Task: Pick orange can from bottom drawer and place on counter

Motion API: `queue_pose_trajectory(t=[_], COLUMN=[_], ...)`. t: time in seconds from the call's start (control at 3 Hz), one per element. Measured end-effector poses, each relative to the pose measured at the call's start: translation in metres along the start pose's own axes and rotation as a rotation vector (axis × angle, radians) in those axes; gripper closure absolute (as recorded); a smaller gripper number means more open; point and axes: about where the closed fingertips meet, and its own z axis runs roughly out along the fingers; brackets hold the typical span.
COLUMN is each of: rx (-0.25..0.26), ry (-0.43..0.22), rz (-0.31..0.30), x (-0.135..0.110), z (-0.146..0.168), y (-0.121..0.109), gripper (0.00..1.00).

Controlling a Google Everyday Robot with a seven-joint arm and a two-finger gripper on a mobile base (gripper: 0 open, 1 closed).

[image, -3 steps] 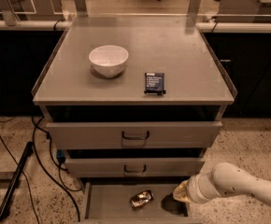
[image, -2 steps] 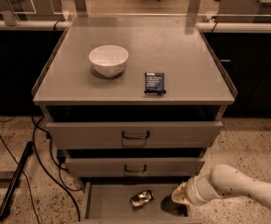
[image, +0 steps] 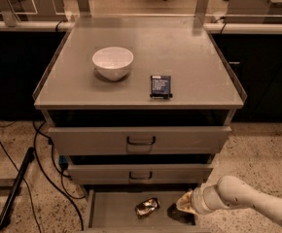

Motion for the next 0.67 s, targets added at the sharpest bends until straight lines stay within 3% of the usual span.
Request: queue_pose_trajectory(t=[0.33, 0.67], rx=[0.018, 0.02], ry=[-0.082, -0.084], rz=[-0.066, -0.069], x=[0.0144, 0.0154], z=[0.0435, 0.0472], y=[-0.0021, -0.0017], gripper=[1.0, 1.0])
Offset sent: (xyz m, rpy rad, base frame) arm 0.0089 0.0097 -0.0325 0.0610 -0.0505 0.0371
